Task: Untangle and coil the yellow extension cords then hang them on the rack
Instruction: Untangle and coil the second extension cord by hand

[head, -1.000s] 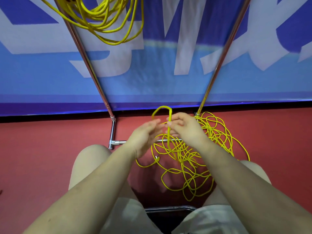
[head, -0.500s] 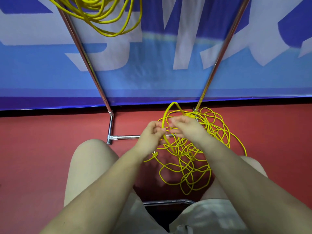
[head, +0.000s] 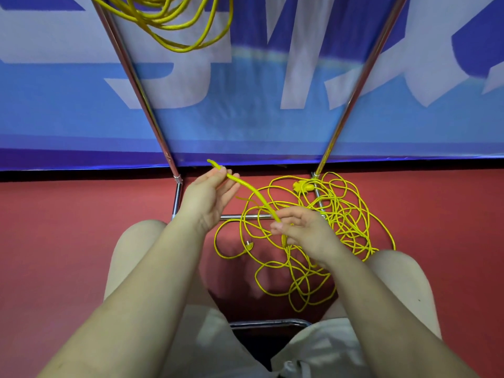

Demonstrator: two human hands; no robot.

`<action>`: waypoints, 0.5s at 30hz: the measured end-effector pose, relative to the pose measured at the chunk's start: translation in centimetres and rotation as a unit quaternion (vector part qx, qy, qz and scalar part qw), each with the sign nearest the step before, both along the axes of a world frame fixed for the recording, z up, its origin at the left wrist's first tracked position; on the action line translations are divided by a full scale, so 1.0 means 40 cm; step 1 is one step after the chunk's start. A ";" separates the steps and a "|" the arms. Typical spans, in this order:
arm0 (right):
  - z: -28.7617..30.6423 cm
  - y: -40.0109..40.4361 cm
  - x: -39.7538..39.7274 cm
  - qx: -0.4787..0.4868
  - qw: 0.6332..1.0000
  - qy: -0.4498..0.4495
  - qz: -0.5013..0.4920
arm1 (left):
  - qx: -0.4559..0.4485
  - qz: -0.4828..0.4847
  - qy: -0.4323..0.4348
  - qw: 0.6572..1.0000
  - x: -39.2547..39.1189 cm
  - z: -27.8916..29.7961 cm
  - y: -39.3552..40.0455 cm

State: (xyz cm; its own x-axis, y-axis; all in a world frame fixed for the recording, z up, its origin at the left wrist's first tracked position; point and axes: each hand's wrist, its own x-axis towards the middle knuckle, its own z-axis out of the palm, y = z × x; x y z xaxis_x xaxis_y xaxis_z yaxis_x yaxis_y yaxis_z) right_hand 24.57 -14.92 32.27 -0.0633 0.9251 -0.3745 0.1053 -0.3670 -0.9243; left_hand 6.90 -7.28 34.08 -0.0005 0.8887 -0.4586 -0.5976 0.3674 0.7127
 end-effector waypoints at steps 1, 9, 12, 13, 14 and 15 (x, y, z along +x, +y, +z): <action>0.012 0.006 -0.002 -0.006 1.000 0.016 -0.022 | -0.004 -0.006 0.008 1.000 0.002 -0.005 -0.005; 0.071 0.108 -0.013 -0.163 0.889 0.308 -0.298 | 0.077 -0.271 0.228 0.932 0.069 -0.073 -0.122; 0.093 0.137 -0.019 -0.168 0.891 0.309 -0.288 | 0.161 -0.232 0.240 0.929 0.081 -0.081 -0.149; 0.099 0.143 -0.024 -0.167 0.892 0.311 -0.282 | 0.177 -0.216 0.248 0.928 0.083 -0.076 -0.146; 0.103 0.146 -0.027 -0.161 0.892 0.319 -0.278 | 0.185 -0.205 0.259 0.926 0.083 -0.072 -0.140; 0.106 0.146 -0.030 -0.148 0.893 0.327 -0.272 | 0.187 -0.195 0.263 0.926 0.084 -0.068 -0.133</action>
